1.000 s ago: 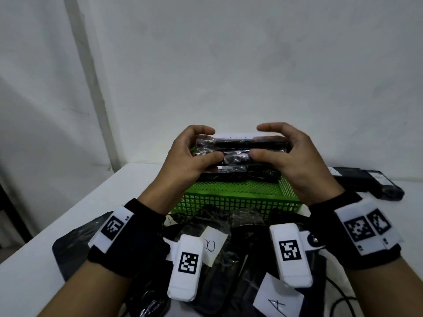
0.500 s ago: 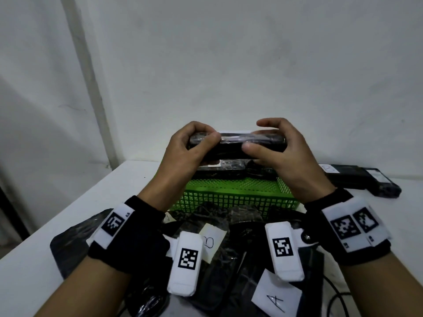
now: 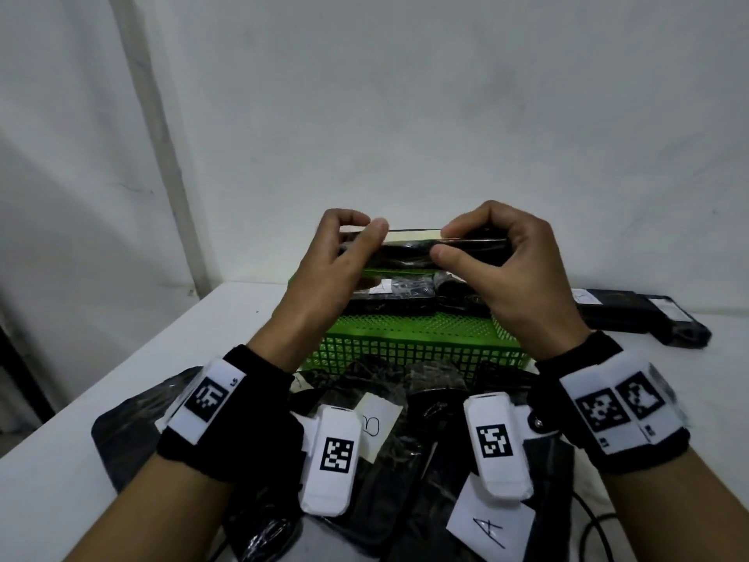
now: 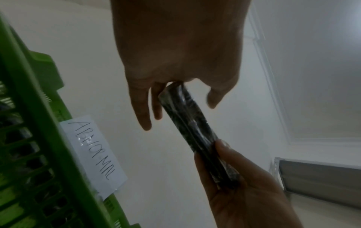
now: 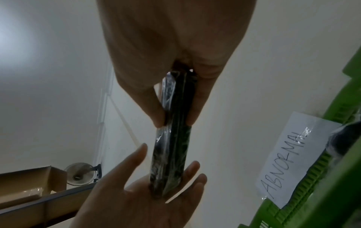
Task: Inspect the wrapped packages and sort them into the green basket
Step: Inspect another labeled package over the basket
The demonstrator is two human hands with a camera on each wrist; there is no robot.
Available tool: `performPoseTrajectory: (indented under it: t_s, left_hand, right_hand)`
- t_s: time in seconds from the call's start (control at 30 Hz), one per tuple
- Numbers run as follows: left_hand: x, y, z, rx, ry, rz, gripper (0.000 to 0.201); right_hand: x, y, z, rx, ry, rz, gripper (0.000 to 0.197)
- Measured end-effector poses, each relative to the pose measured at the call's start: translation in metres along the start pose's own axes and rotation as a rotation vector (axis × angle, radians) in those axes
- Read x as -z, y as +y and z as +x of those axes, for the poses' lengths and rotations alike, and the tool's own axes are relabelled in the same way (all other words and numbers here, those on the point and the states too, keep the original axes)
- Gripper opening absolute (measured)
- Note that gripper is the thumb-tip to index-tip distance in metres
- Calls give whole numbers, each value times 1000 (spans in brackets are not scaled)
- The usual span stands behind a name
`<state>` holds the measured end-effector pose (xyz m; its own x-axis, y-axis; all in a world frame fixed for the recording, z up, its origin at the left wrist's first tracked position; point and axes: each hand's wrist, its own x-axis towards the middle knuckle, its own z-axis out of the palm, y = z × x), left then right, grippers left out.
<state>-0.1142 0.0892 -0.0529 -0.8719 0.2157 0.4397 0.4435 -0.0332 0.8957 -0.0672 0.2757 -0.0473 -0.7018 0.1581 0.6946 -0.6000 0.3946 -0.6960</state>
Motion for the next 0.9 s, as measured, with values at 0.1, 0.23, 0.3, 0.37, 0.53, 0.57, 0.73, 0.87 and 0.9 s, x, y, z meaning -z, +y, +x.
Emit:
performPoseTrajectory:
  t_s: [0.1, 0.23, 0.3, 0.37, 0.53, 0.57, 0.73, 0.87, 0.9]
  left_hand:
    - [-2, 6, -2, -17, -21, 4, 37]
    - [1, 6, -4, -38, -86, 15, 40]
    - [0, 2, -6, 10, -131, 80, 35]
    - [-3, -3, -5, 31, -144, 131, 33]
    - [1, -7, -2, 27, -138, 176, 30]
    - [1, -7, -2, 18, -144, 183, 26]
    - [5, -2, -1, -72, -135, 255, 11]
    - [10, 3, 0, -234, -133, 307, 15]
    - [10, 4, 0, -258, -132, 313, 17]
  right_hand:
    - [4, 2, -1, -17, 17, 13, 25]
    - [10, 4, 1, -201, -69, 45, 42]
    - [13, 3, 1, -228, -126, 18, 41]
    - [11, 5, 1, -196, -108, -13, 37]
    - [5, 11, 2, -127, -75, -62, 36]
    - [6, 11, 2, -116, -74, -67, 35]
    - [9, 14, 1, -157, -56, -124, 31]
    - [5, 12, -1, -333, -117, 112, 25]
    - [4, 10, -1, -352, -120, 166, 21]
